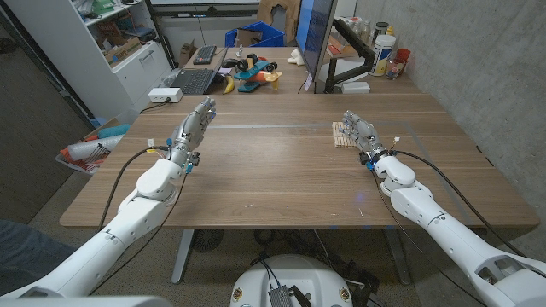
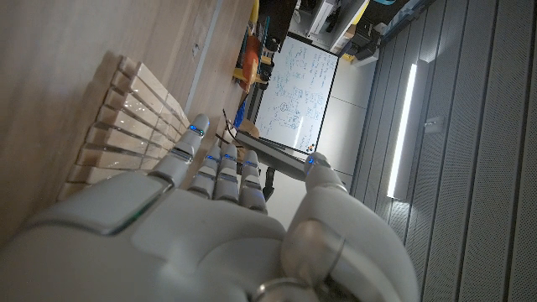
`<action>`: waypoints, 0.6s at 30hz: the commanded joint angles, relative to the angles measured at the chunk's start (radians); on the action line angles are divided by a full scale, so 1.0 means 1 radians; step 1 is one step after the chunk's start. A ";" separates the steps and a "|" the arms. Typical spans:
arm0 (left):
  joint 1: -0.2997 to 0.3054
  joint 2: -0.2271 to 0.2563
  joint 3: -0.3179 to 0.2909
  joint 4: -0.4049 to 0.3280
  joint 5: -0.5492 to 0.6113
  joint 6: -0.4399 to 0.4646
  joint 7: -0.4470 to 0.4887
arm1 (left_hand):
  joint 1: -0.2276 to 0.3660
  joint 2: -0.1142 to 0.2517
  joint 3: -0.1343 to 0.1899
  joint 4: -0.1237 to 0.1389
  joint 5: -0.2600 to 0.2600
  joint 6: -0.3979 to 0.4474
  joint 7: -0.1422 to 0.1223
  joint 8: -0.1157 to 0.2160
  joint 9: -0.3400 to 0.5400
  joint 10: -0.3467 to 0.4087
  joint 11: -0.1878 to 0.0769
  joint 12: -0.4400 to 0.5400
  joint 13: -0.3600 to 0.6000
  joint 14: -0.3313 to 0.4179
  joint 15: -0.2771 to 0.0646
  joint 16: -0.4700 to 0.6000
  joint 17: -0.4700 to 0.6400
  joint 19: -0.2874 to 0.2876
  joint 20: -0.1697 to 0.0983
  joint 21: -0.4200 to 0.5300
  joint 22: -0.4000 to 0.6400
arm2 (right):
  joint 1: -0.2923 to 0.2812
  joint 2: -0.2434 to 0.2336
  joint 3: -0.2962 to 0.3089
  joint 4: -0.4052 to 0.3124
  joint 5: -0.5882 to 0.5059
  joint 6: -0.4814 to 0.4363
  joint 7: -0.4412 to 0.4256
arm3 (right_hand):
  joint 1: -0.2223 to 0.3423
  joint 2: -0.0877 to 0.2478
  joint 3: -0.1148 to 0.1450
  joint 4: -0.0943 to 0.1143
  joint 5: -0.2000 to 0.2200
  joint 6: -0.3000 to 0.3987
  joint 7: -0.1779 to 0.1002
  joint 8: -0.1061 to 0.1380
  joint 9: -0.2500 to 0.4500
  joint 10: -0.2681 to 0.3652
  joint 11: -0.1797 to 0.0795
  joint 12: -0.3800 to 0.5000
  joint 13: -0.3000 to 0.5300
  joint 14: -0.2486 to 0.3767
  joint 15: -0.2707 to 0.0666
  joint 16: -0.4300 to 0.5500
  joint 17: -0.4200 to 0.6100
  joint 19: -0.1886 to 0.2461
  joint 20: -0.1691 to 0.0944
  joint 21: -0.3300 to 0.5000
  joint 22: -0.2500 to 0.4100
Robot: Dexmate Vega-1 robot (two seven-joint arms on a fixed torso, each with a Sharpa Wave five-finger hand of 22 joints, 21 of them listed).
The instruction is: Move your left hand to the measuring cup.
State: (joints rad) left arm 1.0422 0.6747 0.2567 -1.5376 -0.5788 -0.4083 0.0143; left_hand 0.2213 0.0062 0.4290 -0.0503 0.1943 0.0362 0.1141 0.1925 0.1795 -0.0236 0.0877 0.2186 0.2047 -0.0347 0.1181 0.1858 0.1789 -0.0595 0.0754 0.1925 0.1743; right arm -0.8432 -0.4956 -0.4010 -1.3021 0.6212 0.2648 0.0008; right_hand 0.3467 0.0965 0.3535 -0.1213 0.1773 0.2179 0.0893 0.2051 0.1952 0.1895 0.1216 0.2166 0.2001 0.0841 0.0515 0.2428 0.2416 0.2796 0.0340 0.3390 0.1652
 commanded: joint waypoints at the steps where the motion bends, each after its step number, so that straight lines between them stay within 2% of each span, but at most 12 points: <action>1: 0.035 0.022 -0.019 -0.037 0.029 -0.013 0.022 | 0.016 0.003 0.007 -0.010 -0.003 0.006 -0.002 0.007 0.001 0.011 0.001 0.007 0.000 0.010 -0.001 0.008 0.002 -0.001 0.011 0.003 0.004 | 0.014 0.013 -0.001 0.033 0.001 0.010 0.007 | 0.004 0.011 -0.006 0.000 0.006 0.013 0.001 -0.001 0.003 0.006 0.001 -0.003 0.003 0.009 0.002 0.001 -0.001 0.008 -0.002 -0.004 0.003; 18: 0.108 0.074 -0.054 -0.108 0.081 -0.002 0.060 | 0.032 0.009 0.014 -0.022 -0.006 0.016 -0.007 0.009 0.002 0.018 -0.002 0.009 0.000 0.015 -0.001 0.008 0.002 -0.004 0.018 0.002 0.004 | 0.018 0.012 0.007 0.039 0.004 0.027 0.014 | 0.004 0.012 -0.008 -0.001 0.007 0.014 0.000 -0.001 0.003 0.007 0.001 -0.004 0.003 0.010 0.002 0.000 -0.002 0.011 -0.002 -0.010 0.003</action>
State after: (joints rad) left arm 1.1039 0.7157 0.2271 -1.6032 -0.5292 -0.4178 0.0506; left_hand 0.2403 0.0134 0.4383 -0.0675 0.1943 0.0438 0.1063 0.1964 0.1793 -0.0139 0.0849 0.2227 0.2048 -0.0255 0.1164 0.1857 0.1789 -0.0649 0.0807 0.1925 0.1743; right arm -0.8273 -0.4810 -0.4001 -1.2631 0.6249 0.2817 0.0126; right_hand 0.3467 0.0965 0.3493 -0.1256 0.1773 0.2234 0.0948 0.2051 0.1953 0.1894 0.1215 0.2166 0.2001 0.0841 0.0515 0.2428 0.2368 0.2795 0.0340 0.3327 0.1652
